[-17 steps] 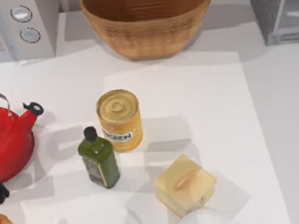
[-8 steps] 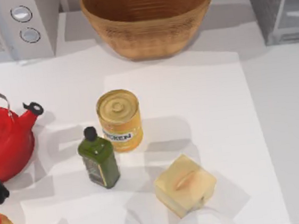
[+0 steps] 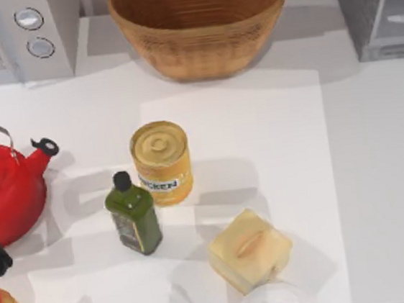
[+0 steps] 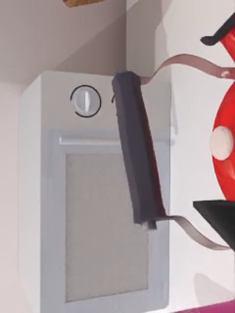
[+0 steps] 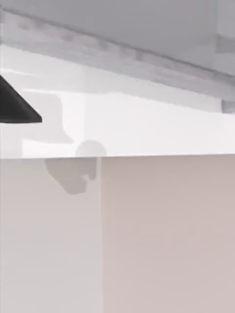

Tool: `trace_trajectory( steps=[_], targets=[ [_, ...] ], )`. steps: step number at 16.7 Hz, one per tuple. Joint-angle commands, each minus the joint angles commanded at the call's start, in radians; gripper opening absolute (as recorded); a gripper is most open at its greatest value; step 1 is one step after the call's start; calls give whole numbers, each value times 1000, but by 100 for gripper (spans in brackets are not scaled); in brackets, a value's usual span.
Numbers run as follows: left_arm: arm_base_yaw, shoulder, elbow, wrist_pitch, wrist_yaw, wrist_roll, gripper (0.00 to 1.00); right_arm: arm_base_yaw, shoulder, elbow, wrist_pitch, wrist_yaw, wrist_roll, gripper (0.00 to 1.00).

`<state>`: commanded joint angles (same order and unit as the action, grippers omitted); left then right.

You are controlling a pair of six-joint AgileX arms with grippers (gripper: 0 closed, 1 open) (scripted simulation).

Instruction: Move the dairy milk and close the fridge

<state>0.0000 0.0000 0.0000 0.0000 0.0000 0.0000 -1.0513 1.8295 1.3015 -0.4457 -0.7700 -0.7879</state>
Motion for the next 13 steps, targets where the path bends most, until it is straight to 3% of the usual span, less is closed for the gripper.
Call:
trace_trajectory(
  steps=[4, 10, 13],
  targets=[
    [0, 0, 0, 0, 0, 0, 100, 113, 0, -6, 143, 27, 147, 100],
    [0, 0, 0, 0, 0, 0, 100, 113, -6, -14, 157, 29, 157, 100],
    [0, 0, 0, 0, 0, 0, 100, 174, -8, -38, 175, 83, 208, 100]
  ],
)
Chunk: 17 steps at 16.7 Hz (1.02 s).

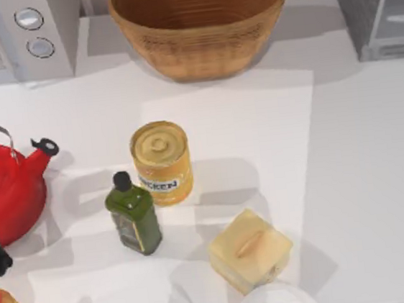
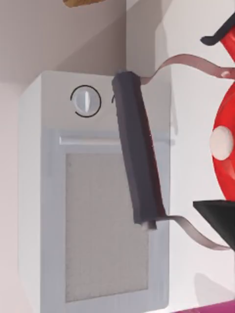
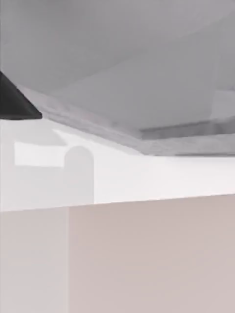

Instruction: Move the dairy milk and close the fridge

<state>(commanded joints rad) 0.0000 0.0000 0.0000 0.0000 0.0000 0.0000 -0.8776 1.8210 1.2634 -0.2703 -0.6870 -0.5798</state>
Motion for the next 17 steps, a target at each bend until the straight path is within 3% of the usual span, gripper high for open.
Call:
trace_trajectory(
  steps=[3, 12, 17],
  targets=[
    [0, 0, 0, 0, 0, 0, 100, 144, -24, -45, 52, 116, 101, 100],
    [0, 0, 0, 0, 0, 0, 100, 751, -167, -225, 275, 576, 488, 100],
    [0, 0, 0, 0, 0, 0, 100, 855, -203, -269, 320, 669, 574, 100]
  ],
)
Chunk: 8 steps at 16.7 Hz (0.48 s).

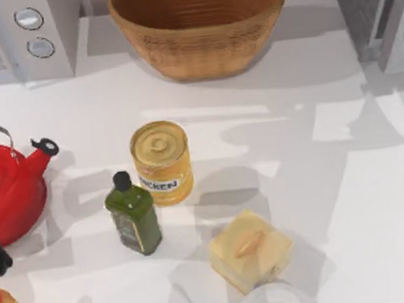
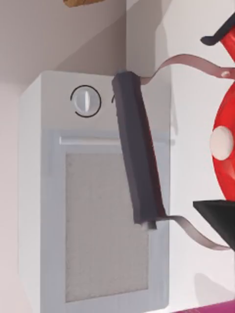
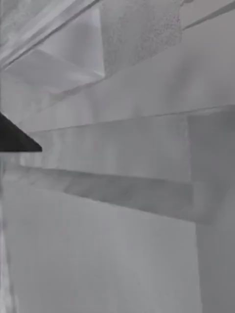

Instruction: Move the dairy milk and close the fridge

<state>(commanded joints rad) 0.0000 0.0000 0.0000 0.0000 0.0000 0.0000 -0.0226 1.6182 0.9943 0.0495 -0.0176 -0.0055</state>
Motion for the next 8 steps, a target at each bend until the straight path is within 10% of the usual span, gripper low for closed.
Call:
trace_trajectory(
  steps=[8],
  targets=[
    [0, 0, 0, 0, 0, 0, 100, -17, 116, 112, -39, 7, -1, 100]
  ],
)
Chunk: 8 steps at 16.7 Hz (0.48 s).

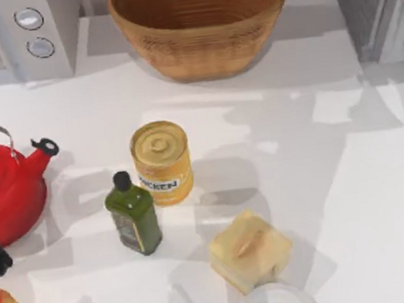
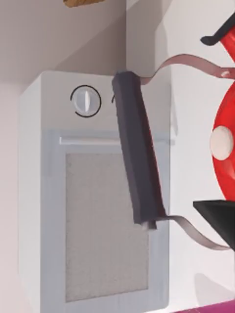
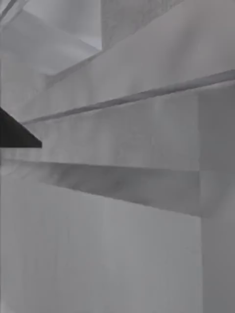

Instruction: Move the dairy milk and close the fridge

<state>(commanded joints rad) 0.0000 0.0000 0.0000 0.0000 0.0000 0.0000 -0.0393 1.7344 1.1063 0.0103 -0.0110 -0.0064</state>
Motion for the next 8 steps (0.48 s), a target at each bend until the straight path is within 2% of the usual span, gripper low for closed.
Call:
trace_trajectory(
  steps=[5, 8],
  targets=[
    [0, 0, 0, 0, 0, 0, 100, 3, 179, 261, -34, 2, -1, 100],
    [0, 0, 0, 0, 0, 0, 100, 3, 246, 333, -55, 5, -1, 100]
  ],
)
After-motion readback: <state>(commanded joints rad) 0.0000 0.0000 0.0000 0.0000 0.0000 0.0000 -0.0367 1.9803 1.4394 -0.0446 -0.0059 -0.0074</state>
